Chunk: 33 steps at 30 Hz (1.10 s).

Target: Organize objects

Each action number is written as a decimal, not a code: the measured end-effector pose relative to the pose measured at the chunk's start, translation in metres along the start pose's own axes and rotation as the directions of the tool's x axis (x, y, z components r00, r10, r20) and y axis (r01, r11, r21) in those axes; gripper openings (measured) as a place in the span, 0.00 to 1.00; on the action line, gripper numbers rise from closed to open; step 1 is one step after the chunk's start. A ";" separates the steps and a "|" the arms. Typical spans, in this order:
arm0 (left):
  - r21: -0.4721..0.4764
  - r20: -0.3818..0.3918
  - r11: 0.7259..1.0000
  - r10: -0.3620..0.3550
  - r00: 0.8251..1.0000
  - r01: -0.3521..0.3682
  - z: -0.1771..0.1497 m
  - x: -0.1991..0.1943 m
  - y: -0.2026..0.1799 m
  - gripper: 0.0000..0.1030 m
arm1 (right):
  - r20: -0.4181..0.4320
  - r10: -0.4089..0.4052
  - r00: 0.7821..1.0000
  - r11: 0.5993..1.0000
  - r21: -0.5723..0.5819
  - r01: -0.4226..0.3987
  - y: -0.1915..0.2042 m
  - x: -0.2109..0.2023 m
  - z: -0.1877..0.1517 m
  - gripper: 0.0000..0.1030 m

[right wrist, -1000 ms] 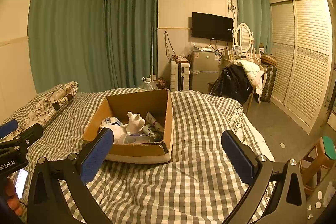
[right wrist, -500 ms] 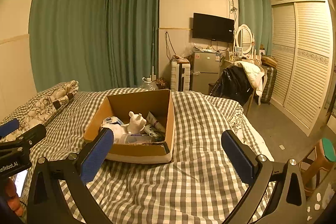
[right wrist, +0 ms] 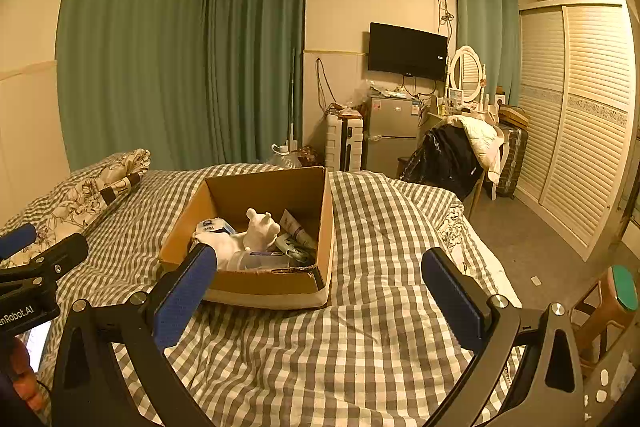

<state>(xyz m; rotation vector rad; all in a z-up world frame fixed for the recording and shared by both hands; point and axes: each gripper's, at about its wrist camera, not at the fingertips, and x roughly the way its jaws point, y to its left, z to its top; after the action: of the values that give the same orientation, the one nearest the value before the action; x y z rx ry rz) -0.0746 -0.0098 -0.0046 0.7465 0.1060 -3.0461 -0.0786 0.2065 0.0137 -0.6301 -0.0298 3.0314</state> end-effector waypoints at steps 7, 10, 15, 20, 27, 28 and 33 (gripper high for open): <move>0.006 -0.002 1.000 0.002 1.000 -0.002 -0.001 -0.001 -0.001 1.00 | 0.000 -0.001 1.000 1.000 0.002 0.001 -0.001 0.000 0.000 1.00; 0.008 -0.004 1.000 0.002 1.000 -0.002 -0.001 0.000 -0.002 1.00 | -0.002 0.001 1.000 1.000 0.002 -0.001 -0.001 0.000 -0.001 1.00; 0.016 -0.007 1.000 0.001 1.000 -0.001 -0.001 0.000 -0.004 1.00 | -0.007 0.001 1.000 1.000 0.001 -0.001 0.000 0.001 -0.003 1.00; 0.008 0.003 1.000 -0.001 1.000 0.001 -0.001 -0.002 -0.003 1.00 | -0.008 0.001 1.000 1.000 0.001 -0.001 0.000 0.001 -0.004 1.00; 0.008 0.013 1.000 0.014 1.000 -0.014 -0.001 -0.003 -0.001 1.00 | -0.012 0.000 1.000 1.000 -0.001 -0.001 0.001 0.000 -0.005 1.00; 0.009 0.013 1.000 0.014 1.000 -0.014 -0.001 -0.003 -0.001 1.00 | -0.012 0.000 1.000 1.000 -0.002 0.000 0.001 0.000 -0.005 1.00; 0.013 0.014 1.000 0.012 1.000 -0.012 -0.001 -0.003 -0.002 1.00 | -0.014 -0.001 1.000 1.000 -0.002 0.001 0.001 0.000 -0.006 1.00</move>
<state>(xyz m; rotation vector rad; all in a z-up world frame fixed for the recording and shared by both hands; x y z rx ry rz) -0.0712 -0.0083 -0.0036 0.7244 0.0816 -3.0430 -0.0764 0.2057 0.0078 -0.6519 -0.0325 3.0262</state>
